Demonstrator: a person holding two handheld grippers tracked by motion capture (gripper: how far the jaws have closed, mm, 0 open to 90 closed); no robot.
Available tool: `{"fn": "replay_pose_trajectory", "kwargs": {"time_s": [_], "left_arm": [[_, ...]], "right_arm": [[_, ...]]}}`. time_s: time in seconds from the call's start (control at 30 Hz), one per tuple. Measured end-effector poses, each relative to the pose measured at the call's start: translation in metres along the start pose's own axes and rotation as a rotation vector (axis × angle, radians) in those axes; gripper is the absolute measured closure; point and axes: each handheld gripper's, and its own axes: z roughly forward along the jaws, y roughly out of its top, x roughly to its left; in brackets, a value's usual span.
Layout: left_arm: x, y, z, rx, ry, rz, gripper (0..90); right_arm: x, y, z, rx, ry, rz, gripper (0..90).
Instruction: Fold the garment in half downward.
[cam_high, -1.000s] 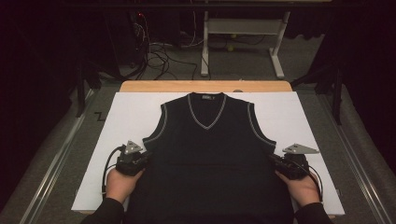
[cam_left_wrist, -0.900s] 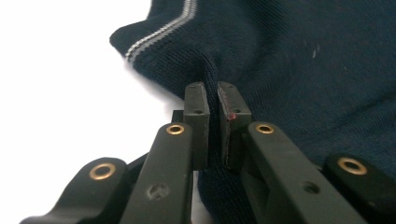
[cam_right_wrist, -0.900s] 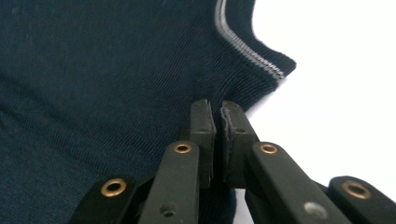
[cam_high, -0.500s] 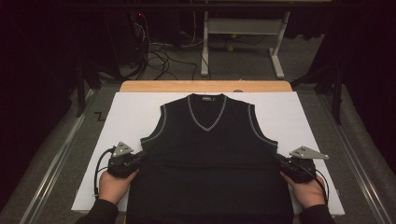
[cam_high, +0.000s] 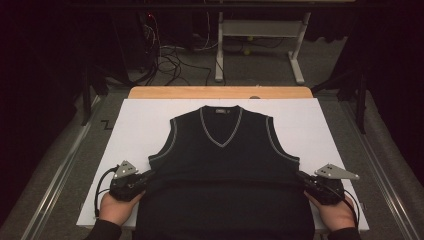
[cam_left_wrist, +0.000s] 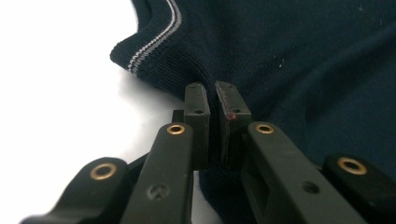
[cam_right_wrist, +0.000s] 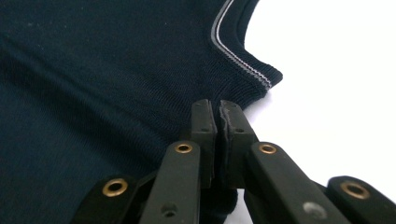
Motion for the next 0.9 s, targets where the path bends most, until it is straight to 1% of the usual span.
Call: {"fn": "replay_pose_trajectory", "kwargs": {"time_s": [0.07, 0.17, 0.3, 0.33, 0.37, 0.4, 0.43, 0.5, 0.53, 0.57, 0.67, 0.7, 0.73, 0.8, 0.9], "left_arm": [[-0.002, -0.004, -0.002, 0.008, -0.003, 0.006, 80.0], [-0.005, -0.007, -0.008, 0.001, -0.009, 0.015, 79.9], [-0.011, -0.007, -0.017, -0.029, -0.004, 0.044, 79.9], [-0.012, -0.006, -0.019, -0.036, -0.006, 0.046, 79.9], [-0.012, -0.005, -0.023, -0.043, -0.019, 0.052, 80.0], [-0.012, -0.005, -0.023, -0.043, -0.019, 0.052, 80.0], [-0.013, -0.007, -0.026, -0.040, -0.026, 0.058, 80.0], [-0.013, -0.009, -0.026, -0.035, -0.030, 0.058, 80.0], [-0.015, -0.013, -0.028, -0.025, -0.037, 0.062, 80.0], [-0.015, -0.013, -0.028, -0.025, -0.037, 0.062, 80.0], [-0.019, -0.016, -0.031, -0.015, -0.037, 0.081, 80.0], [-0.021, -0.020, -0.031, 0.003, -0.037, 0.093, 80.0], [-0.021, -0.020, -0.031, 0.003, -0.037, 0.093, 79.9], [-0.022, -0.025, -0.029, 0.033, -0.042, 0.095, 79.9], [-0.023, -0.028, -0.029, 0.046, -0.048, 0.096, 79.9]], "right_arm": [[0.002, -0.003, -0.003, 0.008, 0.000, -0.008, 86.8], [0.003, -0.005, -0.007, 0.006, 0.003, -0.011, 86.8], [0.005, -0.006, -0.016, -0.018, 0.007, -0.015, 86.9], [0.005, -0.006, -0.018, -0.025, 0.006, -0.018, 86.9], [0.006, -0.006, -0.022, -0.035, 0.007, -0.022, 86.9], [0.007, -0.007, -0.024, -0.037, 0.007, -0.018, 87.0], [0.007, -0.008, -0.025, -0.040, 0.012, -0.025, 86.9], [0.007, -0.010, -0.027, -0.037, 0.019, -0.025, 86.9], [0.007, -0.012, -0.028, -0.034, 0.022, -0.023, 87.0], [0.007, -0.014, -0.029, -0.029, 0.024, -0.025, 86.9], [0.009, -0.018, -0.030, -0.018, 0.032, -0.031, 87.0], [0.010, -0.019, -0.031, -0.015, 0.033, -0.040, 86.9], [0.010, -0.019, -0.031, -0.015, 0.033, -0.040, 86.9], [0.012, -0.023, -0.033, -0.002, 0.034, -0.042, 87.0], [0.014, -0.026, -0.034, 0.007, 0.037, -0.042, 87.0]]}}
